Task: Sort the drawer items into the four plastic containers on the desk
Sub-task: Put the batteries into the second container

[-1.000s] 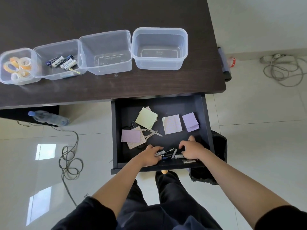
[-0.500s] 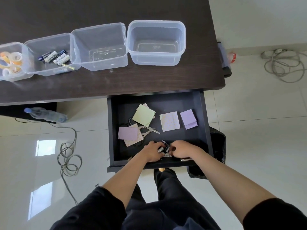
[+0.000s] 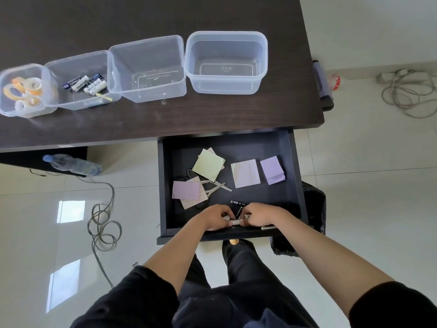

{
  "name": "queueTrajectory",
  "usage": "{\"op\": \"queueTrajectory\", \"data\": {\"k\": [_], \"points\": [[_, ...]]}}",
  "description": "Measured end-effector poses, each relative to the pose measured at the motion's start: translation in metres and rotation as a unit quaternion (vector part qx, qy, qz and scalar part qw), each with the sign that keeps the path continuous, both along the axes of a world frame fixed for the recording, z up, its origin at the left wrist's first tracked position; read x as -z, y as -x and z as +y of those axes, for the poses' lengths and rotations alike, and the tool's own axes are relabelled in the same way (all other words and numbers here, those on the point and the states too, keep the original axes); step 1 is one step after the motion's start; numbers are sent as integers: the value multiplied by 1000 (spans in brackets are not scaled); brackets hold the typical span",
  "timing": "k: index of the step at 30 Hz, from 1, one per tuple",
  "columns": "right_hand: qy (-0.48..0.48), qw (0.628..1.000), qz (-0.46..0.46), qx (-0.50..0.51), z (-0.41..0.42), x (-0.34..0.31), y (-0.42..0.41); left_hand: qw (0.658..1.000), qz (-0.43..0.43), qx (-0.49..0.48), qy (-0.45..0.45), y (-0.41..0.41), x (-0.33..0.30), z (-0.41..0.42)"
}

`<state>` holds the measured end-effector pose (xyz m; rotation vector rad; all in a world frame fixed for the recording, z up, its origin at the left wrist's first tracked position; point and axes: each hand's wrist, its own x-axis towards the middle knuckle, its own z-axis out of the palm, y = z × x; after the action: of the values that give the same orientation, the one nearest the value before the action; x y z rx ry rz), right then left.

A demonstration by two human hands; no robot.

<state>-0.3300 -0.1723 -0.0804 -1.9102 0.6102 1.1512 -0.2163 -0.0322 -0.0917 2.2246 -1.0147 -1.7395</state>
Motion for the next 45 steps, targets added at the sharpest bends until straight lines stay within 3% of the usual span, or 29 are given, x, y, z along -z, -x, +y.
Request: {"op": "queueTrajectory", "data": {"k": [14, 21, 26, 31, 41, 45], "points": [[-49, 995, -61, 69, 0, -4, 2, 994, 78, -66, -29, -14, -9, 13], [-13, 989, -97, 115, -3, -12, 4, 995, 24, -101, 1, -12, -18, 18], [-1, 973, -151, 176, -11, -35, -5, 977, 18, -211, 21, -20, -39, 23], [21, 955, -219, 197, -6, -73, -46, 964, -22, -253, 76, -59, -77, 30], [43, 914, -359, 185, 36, -160, -198, 878, -75, -414, 230, -210, -159, 57], [47, 896, -406, 171, 64, -191, -270, 851, -120, -433, 272, -285, -191, 74]]}}
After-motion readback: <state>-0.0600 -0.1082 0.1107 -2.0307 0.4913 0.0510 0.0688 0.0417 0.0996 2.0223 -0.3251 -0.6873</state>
